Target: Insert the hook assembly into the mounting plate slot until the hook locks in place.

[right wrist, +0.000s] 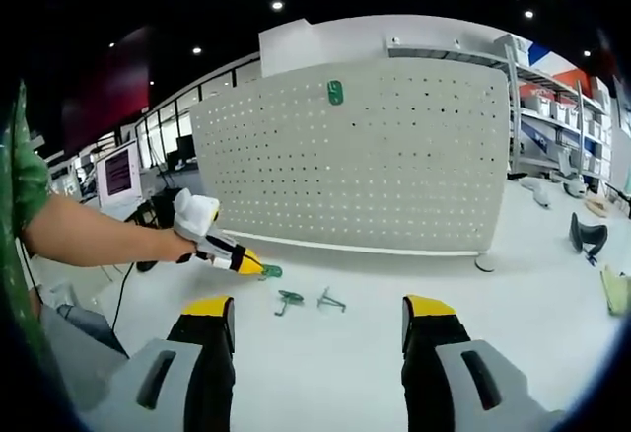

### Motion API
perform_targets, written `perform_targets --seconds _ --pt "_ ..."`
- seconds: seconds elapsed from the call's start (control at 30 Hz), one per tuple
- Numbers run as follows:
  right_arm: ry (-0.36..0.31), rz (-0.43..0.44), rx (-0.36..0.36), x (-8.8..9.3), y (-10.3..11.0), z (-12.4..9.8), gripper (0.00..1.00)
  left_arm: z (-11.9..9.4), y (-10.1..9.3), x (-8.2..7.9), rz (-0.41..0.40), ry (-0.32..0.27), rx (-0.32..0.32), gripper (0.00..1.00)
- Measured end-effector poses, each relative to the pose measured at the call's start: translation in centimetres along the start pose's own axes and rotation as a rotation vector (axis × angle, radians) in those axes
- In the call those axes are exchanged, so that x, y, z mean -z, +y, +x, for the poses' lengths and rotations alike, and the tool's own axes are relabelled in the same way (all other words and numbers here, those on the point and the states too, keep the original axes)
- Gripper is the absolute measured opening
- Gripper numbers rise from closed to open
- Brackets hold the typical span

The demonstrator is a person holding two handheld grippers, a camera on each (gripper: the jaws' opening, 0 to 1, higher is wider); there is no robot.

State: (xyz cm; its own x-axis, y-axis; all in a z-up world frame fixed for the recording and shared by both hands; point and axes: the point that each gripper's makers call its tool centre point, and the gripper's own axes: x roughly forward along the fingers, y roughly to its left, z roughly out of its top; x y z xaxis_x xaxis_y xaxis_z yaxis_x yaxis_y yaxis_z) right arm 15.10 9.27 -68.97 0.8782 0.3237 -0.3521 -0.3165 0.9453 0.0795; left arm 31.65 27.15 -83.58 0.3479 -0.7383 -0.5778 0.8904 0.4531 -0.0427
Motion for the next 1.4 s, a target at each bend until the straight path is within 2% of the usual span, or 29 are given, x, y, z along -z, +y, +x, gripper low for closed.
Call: perform_targets --seconds 0.2,0.47,0.67,0.83,1.13,1.4 --pt "-0.004 -0.015 -0.018 -0.4 0.4 0.1 0.69 -0.7 -1.7 -0.1 -0.012 0.001 0.046 0.02" --pt "-0.005 -0.056 -0.062 -0.9 1.7 0.5 0.69 -2.2 -5.2 -0.5 -0.016 0.009 0.133 0.02" --pt "-0.005 -0.088 -0.105 -1.3 3.1 0.5 0.69 -3.6 -7.7 -0.8 0.022 0.014 0.171 0.02" --pt "-0.011 -0.113 -0.137 -1.7 3.9 0.3 0.68 -5.0 -9.6 -1.8 0.055 -0.001 0.188 0.02" --pt "0.000 -0.194 -0.242 -2.4 5.7 -0.8 0.68 -7.5 -12.3 -3.3 0.111 -0.027 0.206 0.02" --pt "0.063 -0.338 -0.378 -1.2 8.3 -1.6 0.68 -9.1 -14.3 -3.7 0.127 -0.018 0.223 0.02"
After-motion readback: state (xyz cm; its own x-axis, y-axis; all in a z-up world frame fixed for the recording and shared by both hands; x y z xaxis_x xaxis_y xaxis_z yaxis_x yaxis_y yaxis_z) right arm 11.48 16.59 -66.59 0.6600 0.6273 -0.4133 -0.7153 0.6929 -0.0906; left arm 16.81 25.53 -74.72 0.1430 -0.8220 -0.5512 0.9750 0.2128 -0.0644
